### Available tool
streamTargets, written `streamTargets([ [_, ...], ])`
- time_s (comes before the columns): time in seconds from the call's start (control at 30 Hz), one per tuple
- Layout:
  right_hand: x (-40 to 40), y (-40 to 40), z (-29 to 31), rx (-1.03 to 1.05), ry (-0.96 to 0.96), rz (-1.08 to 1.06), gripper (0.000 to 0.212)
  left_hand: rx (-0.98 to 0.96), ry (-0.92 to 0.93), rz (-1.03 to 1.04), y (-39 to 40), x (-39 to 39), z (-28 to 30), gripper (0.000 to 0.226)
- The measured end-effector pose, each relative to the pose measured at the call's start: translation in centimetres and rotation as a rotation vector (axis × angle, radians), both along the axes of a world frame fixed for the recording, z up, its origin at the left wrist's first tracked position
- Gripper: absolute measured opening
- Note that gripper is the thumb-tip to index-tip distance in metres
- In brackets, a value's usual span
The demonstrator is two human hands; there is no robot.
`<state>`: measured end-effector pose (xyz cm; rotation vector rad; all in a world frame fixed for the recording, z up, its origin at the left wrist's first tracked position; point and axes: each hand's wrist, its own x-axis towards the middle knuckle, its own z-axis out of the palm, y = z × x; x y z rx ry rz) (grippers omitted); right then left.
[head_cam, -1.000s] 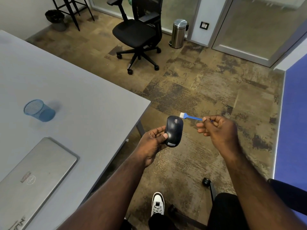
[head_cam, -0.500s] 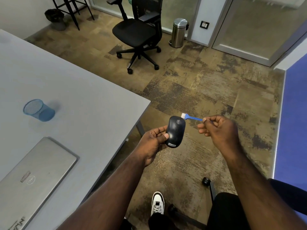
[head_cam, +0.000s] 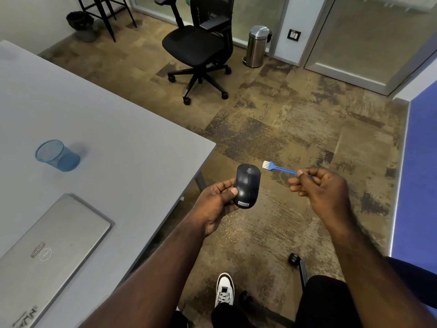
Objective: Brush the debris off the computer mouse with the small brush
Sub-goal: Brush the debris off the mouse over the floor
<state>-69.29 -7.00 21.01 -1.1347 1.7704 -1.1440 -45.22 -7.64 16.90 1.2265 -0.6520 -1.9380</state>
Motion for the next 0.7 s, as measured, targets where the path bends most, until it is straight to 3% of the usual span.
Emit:
streamTargets([
  [0.13,0.4,0.8,1.0,-0.066,0.252,0.264,0.008,-0.005,0.009,0.009,-0.1,-0.1,0.0,0.029],
  [0.27,0.0,1.5,2.9,-0.028,0.382,0.526,0.016,-0.01,-0.01,0.036,0.0,0.2,-0.1,0.027],
  [0.47,1.2,0.8,3.2,-0.203,0.534,0.24,0.014,-0.021,-0.022,0.003,0.2,-0.3,0.4,0.032],
  [0.6,1.7,1.1,2.7,-0.15,0.646,0.425,0.011,-0.027,-0.025,0.036,0.0,-0.3,0.6,0.031],
  [0.7,1.2,1.9,2.7,-0.137,0.598,0.57,0.012,-0.015,-0.042,0.099,0.1,0.3,0.5,0.026],
])
